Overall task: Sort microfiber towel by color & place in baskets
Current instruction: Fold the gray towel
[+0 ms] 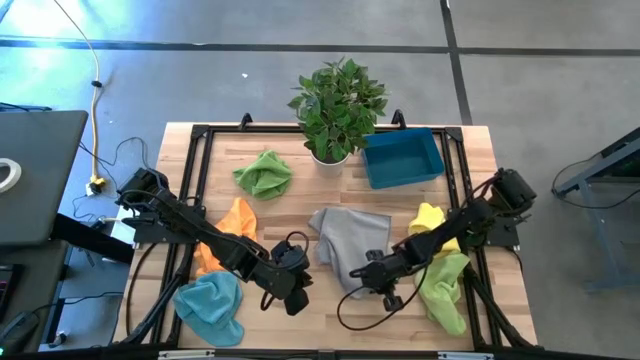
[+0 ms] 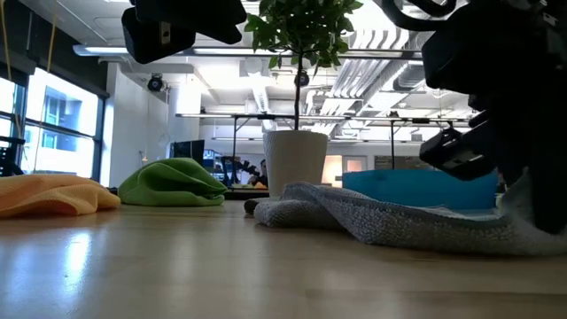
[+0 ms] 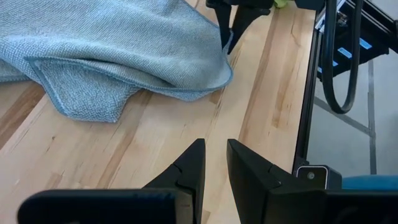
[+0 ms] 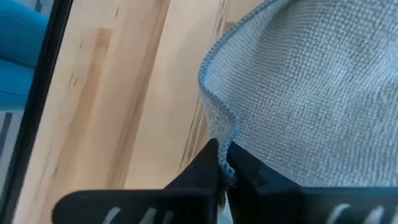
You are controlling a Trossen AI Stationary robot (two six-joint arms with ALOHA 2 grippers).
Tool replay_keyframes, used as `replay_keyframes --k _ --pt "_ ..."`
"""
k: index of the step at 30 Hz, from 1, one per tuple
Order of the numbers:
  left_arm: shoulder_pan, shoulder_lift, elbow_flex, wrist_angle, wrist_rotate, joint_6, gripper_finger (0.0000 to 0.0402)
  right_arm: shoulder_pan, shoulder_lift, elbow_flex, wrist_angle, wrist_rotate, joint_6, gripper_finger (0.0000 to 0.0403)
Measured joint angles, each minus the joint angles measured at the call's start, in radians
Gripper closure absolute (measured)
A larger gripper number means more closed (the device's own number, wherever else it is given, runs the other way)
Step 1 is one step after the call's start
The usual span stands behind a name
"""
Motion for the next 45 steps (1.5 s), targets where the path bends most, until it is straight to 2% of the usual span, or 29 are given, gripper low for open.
replay_keyframes --k 5,11,15,22,27,31,34,38,45 --pt "0.0 0.0 0.0 0.004 -0.031 0.06 0.0343 -0.005 -0.077 0.0 -0.056 0.015 0.069 0.04" --pt "0.004 0.0 0.0 0.052 -0.128 0.231 0.0343 -0.023 -0.24 0.0 -0.151 0.091 0.127 0.0402" --pt "0.032 0.0 0.0 0.12 -0.139 0.342 0.0343 -0.038 -0.342 0.0 -0.164 0.107 0.212 0.0402" --pt "0.129 0.019 0.0 0.287 0.002 0.456 0.0307 -0.043 -0.459 0.0 -0.156 0.17 0.269 0.0402" --pt "0.186 0.035 0.0 0.354 0.048 0.5 0.0262 -0.043 -0.488 0.0 -0.154 0.189 0.262 0.0403" --pt "0.232 0.049 0.001 0.429 0.097 0.5 0.024 -0.043 -0.49 0.013 -0.159 0.189 0.221 0.0403" --pt "0.264 0.066 -0.001 0.495 0.199 0.491 0.0236 -0.043 -0.49 0.049 -0.178 0.214 0.15 0.0403" --pt "0.293 0.102 0.0 0.582 0.307 0.467 0.0236 -0.05 -0.49 0.126 -0.312 0.271 0.051 0.0403" --pt "0.303 0.15 0.0 0.622 0.342 0.468 0.0236 -0.076 -0.49 0.217 -0.483 0.282 -0.032 0.0403"
